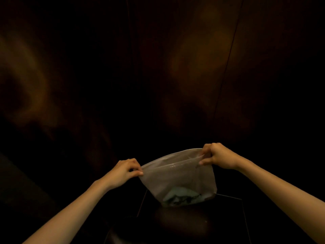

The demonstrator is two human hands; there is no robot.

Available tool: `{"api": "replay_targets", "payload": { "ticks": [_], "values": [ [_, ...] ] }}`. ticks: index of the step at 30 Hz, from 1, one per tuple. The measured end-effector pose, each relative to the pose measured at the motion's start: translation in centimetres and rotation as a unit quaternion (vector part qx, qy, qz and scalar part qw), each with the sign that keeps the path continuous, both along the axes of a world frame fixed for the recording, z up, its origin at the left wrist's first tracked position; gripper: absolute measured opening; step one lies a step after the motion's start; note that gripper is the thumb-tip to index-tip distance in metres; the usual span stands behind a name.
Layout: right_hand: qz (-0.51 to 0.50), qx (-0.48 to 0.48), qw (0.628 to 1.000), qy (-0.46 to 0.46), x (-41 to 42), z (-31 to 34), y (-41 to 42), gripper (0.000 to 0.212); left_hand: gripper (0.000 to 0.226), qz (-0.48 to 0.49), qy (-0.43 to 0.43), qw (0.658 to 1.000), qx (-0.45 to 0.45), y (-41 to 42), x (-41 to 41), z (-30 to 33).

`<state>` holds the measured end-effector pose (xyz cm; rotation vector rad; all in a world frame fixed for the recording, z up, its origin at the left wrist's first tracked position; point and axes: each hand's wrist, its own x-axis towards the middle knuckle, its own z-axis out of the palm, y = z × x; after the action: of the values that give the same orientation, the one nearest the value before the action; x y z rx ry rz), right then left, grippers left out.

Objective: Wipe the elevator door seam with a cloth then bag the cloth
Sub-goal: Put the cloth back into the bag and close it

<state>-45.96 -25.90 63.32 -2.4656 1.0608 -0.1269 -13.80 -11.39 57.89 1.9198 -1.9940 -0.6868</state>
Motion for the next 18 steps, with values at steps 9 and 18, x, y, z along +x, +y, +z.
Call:
{"api": "replay_targets", "payload": {
  "ticks": [9,18],
  "values": [
    [0.113,0.002,0.991,-0.066,5.2,-3.8,1.4,0.017,0.019,0.203,0.16,0.957,-0.134,8.8,2.1,-1.9],
    [0.101,0.053,0.977,-0.178,13.2,-9.9,5.4,0.018,0.013,0.392,0.199,0.892,-0.108,16.3,7.0,-5.3]
  ]
}}
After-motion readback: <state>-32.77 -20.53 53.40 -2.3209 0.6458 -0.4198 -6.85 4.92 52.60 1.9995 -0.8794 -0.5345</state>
